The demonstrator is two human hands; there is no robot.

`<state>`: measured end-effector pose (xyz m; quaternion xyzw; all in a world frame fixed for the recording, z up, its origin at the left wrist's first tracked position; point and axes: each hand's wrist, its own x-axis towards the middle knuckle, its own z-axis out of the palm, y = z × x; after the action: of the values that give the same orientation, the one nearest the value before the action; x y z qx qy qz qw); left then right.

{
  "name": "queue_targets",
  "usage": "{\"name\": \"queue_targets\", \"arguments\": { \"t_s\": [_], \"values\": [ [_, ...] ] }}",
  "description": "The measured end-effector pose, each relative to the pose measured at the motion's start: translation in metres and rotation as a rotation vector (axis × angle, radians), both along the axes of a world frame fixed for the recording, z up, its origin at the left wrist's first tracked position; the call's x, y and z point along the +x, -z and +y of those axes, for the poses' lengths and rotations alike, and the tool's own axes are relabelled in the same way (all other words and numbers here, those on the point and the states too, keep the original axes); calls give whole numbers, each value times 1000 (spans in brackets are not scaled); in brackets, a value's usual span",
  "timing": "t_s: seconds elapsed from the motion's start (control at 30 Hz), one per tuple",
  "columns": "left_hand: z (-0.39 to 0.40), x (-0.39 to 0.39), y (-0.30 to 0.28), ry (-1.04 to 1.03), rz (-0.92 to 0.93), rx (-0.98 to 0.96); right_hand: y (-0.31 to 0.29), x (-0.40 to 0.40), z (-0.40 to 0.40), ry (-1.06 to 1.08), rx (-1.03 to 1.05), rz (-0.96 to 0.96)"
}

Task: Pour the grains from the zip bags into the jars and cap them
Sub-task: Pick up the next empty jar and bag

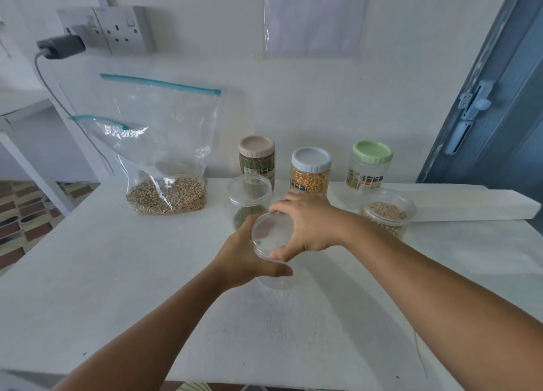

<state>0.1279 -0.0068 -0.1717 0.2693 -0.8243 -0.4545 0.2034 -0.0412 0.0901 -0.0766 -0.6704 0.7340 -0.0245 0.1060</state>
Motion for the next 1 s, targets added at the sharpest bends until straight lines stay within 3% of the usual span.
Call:
{"name": "queue_targets", "arguments": {
  "t_s": [0.17,0.27,0.47,0.6,0.7,0.8,0.93,1.0],
  "values": [
    [-3,3,0,22,0,-19,-10,3,2,92,157,47],
    [-7,11,1,14,17,-38,-8,25,-2,157,70,208],
    [-18,32,-1,15,49,-57,-23,37,-16,117,272,166],
    [-22,42,-2,18,42,-70,-17,67,-23,141,86,253],
    [-27,50,0,35,47,-87,-22,69,-31,45,172,146],
    [-37,56,0,42,36,-78,-29,66,-32,105,287,69],
    [-46,59,1,52,25,-70,-18,88,-34,272,137,218],
    [-47,59,3,63,37,-65,-17,91,-36,234,155,164]
  ]
}}
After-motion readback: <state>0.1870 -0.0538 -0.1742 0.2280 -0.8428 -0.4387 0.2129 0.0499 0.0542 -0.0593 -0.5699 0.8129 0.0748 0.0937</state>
